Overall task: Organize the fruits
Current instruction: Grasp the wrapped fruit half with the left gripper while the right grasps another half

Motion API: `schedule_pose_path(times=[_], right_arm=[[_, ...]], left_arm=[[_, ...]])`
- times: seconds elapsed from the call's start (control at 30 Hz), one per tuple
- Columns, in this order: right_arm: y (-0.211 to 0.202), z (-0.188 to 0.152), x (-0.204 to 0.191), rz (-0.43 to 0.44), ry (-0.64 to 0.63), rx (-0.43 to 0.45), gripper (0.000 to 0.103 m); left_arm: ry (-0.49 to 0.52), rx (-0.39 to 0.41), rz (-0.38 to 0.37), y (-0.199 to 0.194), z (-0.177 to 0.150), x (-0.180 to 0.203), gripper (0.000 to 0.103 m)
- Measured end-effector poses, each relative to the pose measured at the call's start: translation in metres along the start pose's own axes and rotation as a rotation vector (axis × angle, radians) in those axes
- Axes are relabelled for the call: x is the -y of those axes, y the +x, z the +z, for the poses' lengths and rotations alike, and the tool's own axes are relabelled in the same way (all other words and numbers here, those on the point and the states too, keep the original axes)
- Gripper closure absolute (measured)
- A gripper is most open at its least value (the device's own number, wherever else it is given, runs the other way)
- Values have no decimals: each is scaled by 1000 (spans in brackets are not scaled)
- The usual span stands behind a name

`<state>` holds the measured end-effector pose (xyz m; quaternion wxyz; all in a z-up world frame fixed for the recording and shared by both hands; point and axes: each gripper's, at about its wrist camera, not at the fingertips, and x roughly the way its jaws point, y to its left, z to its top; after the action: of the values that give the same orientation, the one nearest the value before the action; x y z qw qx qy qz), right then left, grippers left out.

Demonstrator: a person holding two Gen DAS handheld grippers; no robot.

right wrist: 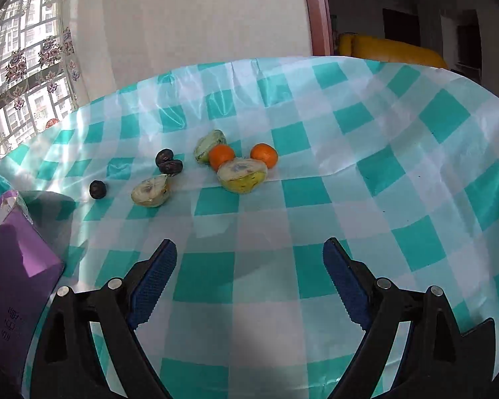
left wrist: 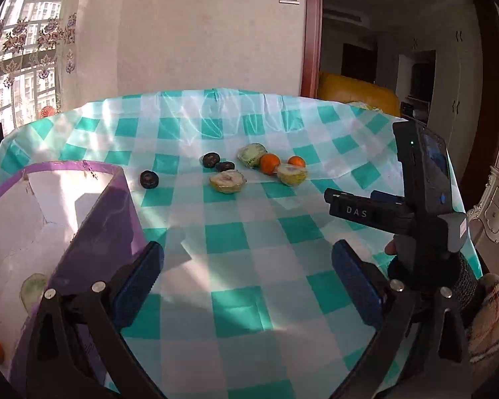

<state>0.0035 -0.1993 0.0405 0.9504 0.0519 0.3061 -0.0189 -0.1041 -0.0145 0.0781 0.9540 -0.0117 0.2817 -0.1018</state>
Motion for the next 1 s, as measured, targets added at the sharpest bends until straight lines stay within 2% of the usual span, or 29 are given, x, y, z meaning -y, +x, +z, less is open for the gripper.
schedule_pose_path(times=[0.13, 0.23, 0.47, 0.67, 0.77, 0.8, 0.87, 1.0], right_arm=[[41, 13, 5, 7, 10, -86, 16], [73, 28, -2, 31, 4, -162, 16], [122, 60, -5, 85, 43, -214, 17], [147, 77, -24, 51, -63, -239, 21], [148, 77, -31, 9, -97, -239, 32], [145, 77, -30, 34, -91, -230, 42], [142, 76, -19, 76, -33, -216, 43], [132, 71, 19, 202, 162, -163, 43]], left_arm=[[-90, -143, 39, 73, -10, -6, 2], [-152, -225, 44, 99, -12, -18, 2], [-249, -238, -10, 105, -7, -38, 2], [-234, -255, -21, 109, -3, -35, 2], [-260, -250, -14, 117, 3, -36, 2], [-270, -250, -13, 121, 5, -36, 2], [-282, -251, -3, 127, 10, -35, 2], [-265, -259, 6, 144, 19, -26, 2]])
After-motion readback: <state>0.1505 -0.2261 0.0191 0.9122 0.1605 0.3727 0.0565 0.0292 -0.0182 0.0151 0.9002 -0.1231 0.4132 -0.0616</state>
